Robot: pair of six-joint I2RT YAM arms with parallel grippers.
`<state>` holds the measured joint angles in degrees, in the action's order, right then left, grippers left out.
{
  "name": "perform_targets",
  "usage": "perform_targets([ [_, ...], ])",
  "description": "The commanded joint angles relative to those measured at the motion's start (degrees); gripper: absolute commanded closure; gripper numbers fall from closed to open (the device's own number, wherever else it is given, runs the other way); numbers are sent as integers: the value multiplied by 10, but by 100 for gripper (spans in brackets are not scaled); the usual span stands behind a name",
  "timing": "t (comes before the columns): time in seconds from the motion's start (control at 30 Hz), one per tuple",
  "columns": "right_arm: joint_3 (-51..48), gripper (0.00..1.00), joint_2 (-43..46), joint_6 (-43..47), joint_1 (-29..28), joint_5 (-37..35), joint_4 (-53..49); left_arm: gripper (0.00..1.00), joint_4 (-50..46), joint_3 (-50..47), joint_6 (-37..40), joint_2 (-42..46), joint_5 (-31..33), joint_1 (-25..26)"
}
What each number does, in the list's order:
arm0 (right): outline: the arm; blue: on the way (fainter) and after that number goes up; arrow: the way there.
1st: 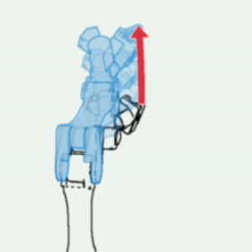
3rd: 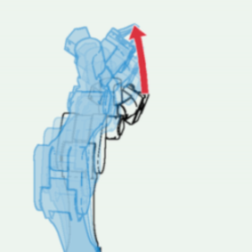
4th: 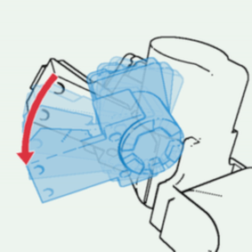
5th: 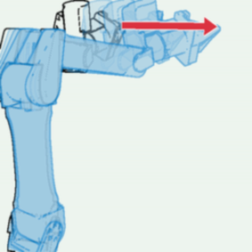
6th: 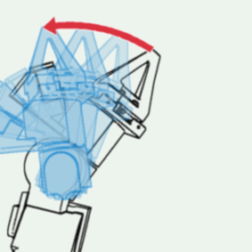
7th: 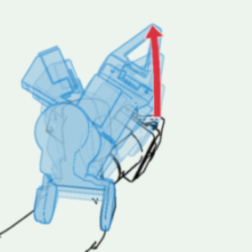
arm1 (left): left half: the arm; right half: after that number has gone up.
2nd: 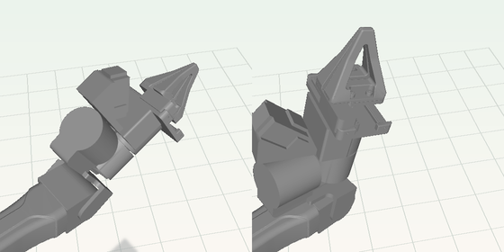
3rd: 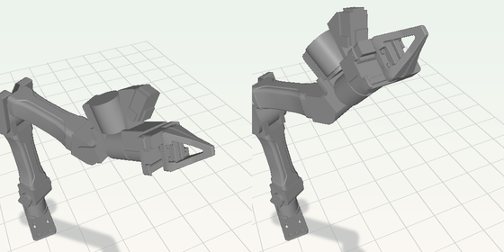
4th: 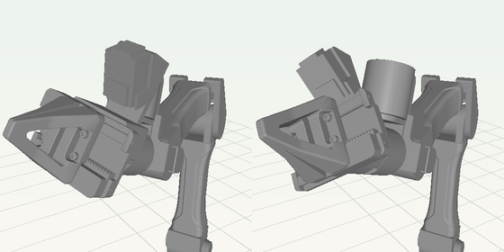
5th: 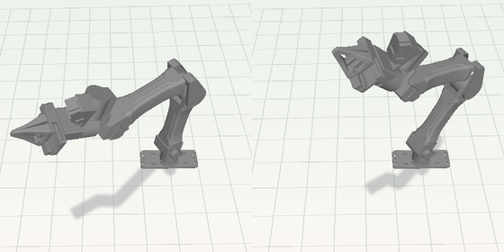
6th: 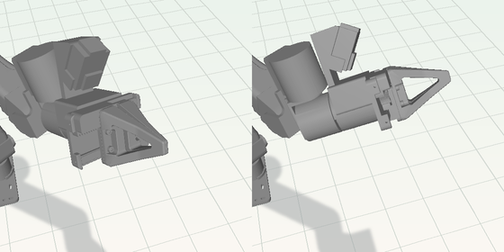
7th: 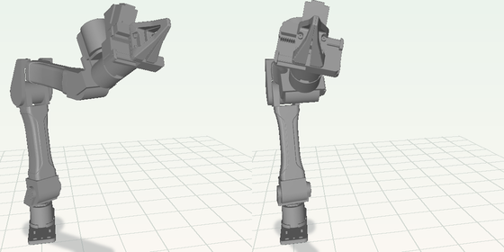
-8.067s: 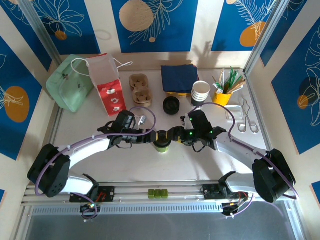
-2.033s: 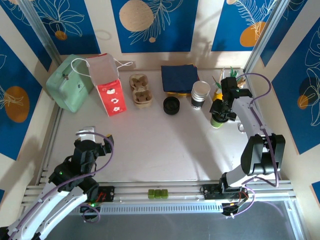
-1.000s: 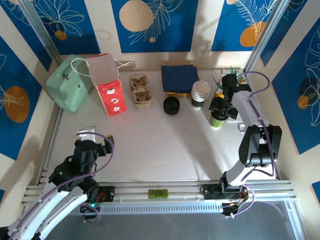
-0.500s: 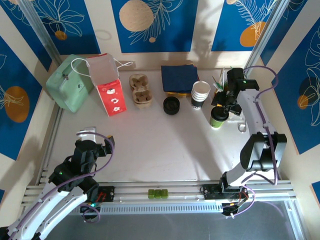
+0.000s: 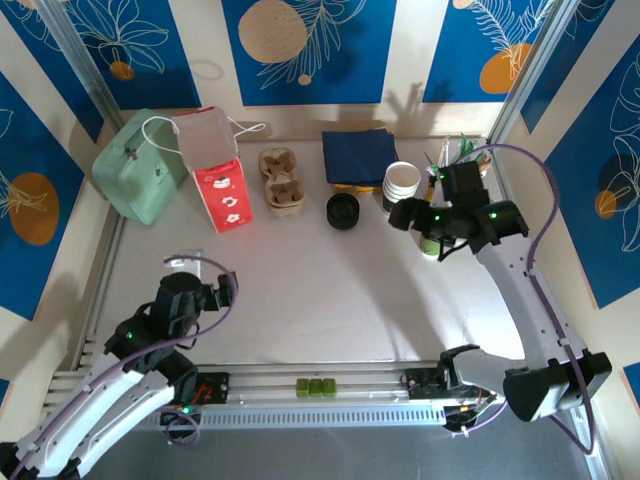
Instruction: Pack the takeout coffee
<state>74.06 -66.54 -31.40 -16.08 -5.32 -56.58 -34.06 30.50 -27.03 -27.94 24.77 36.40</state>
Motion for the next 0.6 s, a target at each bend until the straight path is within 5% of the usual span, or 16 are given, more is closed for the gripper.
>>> perform_targets([
  [0.0,-41,16,17,-41,-50,5,40,0,44,41,1,-71,-68,3],
  [0.23,-156,17,47,-97,-149,-35,166,4,81,115,-16,-235,-130,3],
  [0.57,-300,17,40,-90,-199,-95,364,11,180,199,-71,-385,-138,4],
])
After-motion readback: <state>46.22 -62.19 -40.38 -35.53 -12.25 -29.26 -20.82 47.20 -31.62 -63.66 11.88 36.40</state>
